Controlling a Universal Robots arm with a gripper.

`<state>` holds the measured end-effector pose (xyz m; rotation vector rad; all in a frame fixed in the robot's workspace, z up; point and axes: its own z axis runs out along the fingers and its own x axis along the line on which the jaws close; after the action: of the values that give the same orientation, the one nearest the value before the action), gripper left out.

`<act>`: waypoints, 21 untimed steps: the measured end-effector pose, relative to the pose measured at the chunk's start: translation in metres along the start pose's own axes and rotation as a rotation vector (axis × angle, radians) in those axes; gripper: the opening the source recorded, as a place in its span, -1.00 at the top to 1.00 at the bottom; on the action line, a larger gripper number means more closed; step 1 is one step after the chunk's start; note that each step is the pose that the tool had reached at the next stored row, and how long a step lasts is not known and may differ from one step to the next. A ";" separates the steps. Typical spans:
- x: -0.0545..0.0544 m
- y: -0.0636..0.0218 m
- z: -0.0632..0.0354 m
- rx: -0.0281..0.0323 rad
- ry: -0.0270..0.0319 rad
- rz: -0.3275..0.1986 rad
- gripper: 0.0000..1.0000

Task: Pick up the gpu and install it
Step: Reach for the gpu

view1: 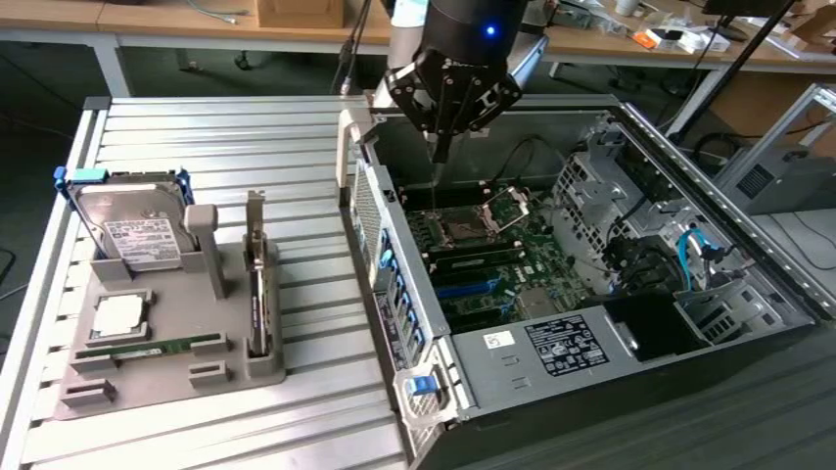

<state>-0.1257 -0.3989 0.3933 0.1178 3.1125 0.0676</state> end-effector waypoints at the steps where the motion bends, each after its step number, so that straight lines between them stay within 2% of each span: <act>1: 0.000 0.0000 0.0000 0.0000 0.0000 0.000 0.79; 21: 0.010 -0.0008 -0.0002 -0.0001 0.0000 0.000 0.79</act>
<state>-0.1356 -0.3989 0.3933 0.1180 3.1125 0.0677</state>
